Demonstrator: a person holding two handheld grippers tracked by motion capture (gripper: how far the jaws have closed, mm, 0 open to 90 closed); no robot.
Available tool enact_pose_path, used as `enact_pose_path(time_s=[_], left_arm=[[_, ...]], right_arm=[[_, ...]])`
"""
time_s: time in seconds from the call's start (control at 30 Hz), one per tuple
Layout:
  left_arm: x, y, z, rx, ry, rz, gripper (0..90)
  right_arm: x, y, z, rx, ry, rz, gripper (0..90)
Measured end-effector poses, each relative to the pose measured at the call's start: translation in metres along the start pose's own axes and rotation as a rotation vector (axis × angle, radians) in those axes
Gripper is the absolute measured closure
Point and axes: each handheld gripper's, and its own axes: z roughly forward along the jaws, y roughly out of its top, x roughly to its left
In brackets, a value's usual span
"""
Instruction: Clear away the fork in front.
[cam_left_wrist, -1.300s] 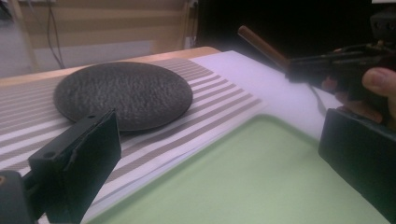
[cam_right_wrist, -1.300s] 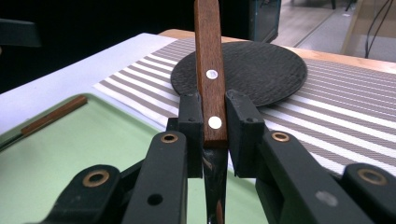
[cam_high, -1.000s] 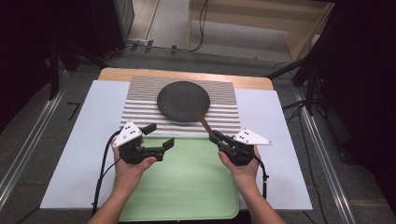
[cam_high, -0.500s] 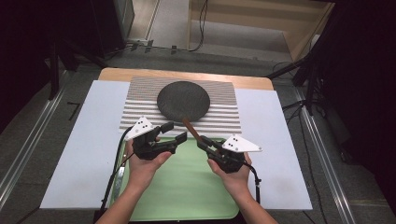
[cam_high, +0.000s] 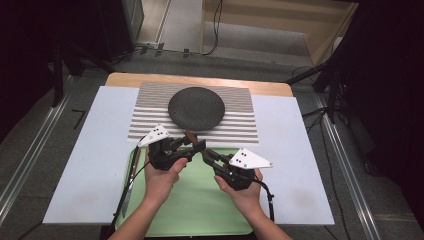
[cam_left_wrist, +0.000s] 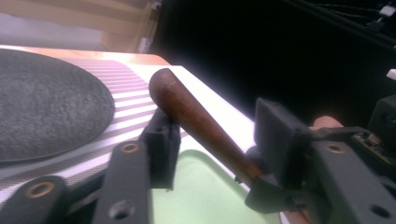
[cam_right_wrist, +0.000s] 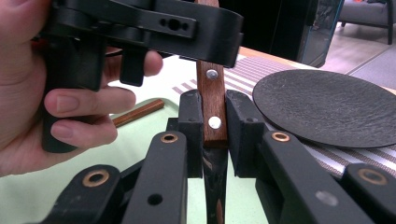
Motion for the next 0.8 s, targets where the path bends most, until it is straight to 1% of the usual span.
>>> enact_pose_path(time_s=[0.07,0.13,0.2,0.27,0.3,0.33,0.4,0.43,0.47,0.53,0.6,0.63,0.67,0.73,0.8], left_arm=[[0.001,0.0,-0.001,0.002,0.003,-0.007,61.2],[0.003,0.0,-0.003,-0.004,-0.019,-0.021,65.0],[0.003,0.001,-0.005,-0.007,-0.052,-0.031,69.0],[0.004,0.002,-0.006,-0.012,-0.103,-0.048,75.9],[0.002,0.003,-0.008,-0.016,-0.076,-0.033,80.5],[0.001,0.003,-0.009,-0.022,-0.059,-0.016,80.6],[0.005,0.005,-0.014,-0.033,-0.079,-0.025,80.7],[0.005,0.005,-0.017,-0.04,-0.073,-0.025,80.7],[0.006,0.006,-0.019,-0.041,-0.068,-0.016,80.7],[0.007,0.008,-0.024,-0.045,-0.072,-0.007,80.8],[0.009,0.009,-0.029,-0.041,-0.078,0.003,80.8],[0.009,0.009,-0.031,-0.042,-0.08,0.007,80.7],[0.009,0.009,-0.034,-0.04,-0.078,0.011,80.8],[0.011,0.009,-0.039,-0.034,-0.087,0.015,80.7],[0.013,0.009,-0.044,-0.035,-0.091,0.006,80.8]], right_arm=[[0.002,0.0,0.0,-0.002,0.0,-0.002,76.0],[0.003,0.0,0.0,-0.002,-0.001,-0.007,76.0],[0.004,-0.001,0.001,-0.003,0.002,-0.012,75.8],[0.004,-0.002,0.003,-0.005,0.015,-0.015,75.4],[0.005,-0.003,0.004,-0.009,0.019,-0.014,75.2],[0.005,-0.004,0.004,-0.014,0.003,-0.019,71.0],[0.004,-0.003,0.003,-0.027,0.016,-0.014,55.7],[0.003,-0.003,0.002,-0.029,0.012,-0.012,51.0],[0.001,-0.003,0.0,-0.034,0.01,-0.009,46.6],[-0.004,-0.002,-0.005,-0.026,-0.004,0.008,34.4],[-0.011,-0.003,-0.011,-0.021,-0.042,0.03,24.1],[-0.014,-0.003,-0.013,-0.02,-0.06,0.037,17.5],[-0.017,-0.004,-0.015,-0.018,-0.069,0.046,11.1],[-0.025,-0.005,-0.022,-0.018,-0.062,0.061,0.1],[-0.031,-0.007,-0.028,-0.009,-0.059,0.054,0.0]])
